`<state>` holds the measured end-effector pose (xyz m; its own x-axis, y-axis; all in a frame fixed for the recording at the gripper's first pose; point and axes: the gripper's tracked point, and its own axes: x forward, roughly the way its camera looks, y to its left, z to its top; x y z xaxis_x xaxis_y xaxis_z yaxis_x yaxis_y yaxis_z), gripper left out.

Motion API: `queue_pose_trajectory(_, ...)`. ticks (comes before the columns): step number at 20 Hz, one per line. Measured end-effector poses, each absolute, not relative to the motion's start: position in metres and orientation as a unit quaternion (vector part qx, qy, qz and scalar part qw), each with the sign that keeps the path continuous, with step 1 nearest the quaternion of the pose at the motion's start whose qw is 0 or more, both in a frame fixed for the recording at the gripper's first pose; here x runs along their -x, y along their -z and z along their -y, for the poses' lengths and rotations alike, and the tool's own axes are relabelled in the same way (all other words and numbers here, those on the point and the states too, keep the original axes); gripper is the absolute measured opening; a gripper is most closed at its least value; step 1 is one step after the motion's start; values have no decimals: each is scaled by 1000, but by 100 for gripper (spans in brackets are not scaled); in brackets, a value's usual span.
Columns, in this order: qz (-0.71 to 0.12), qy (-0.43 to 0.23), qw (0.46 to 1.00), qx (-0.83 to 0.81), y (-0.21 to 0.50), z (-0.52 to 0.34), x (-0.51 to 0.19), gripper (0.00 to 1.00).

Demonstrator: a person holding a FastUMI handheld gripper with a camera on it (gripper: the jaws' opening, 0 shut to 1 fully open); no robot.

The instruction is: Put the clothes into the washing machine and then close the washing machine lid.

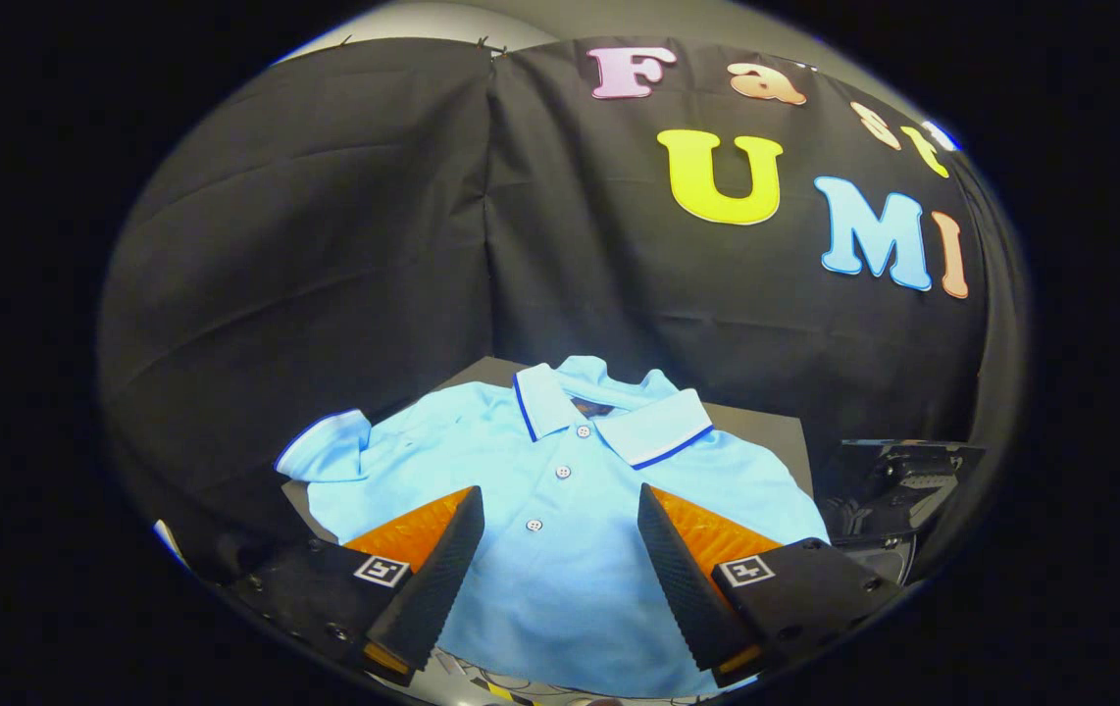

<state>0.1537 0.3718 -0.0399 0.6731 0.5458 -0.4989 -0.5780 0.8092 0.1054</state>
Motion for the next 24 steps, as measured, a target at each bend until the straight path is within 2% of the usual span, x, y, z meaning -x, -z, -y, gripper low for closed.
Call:
queue_pose_trajectory(13,-325,-308,890,78,71,-385,-162,97)
queue_pose_trajectory(17,-334,-311,887,79,68,-388,-160,56)
queue_pose_trajectory(18,-334,-313,885,83,69,-388,-160,56)
queue_pose_trajectory(22,-328,-319,889,37,65,-387,-161,15)
queue_pose_trajectory(23,-328,-321,888,40,76,-394,-169,2)
queue_pose_trajectory(24,-318,-325,890,38,66,-389,-165,2)
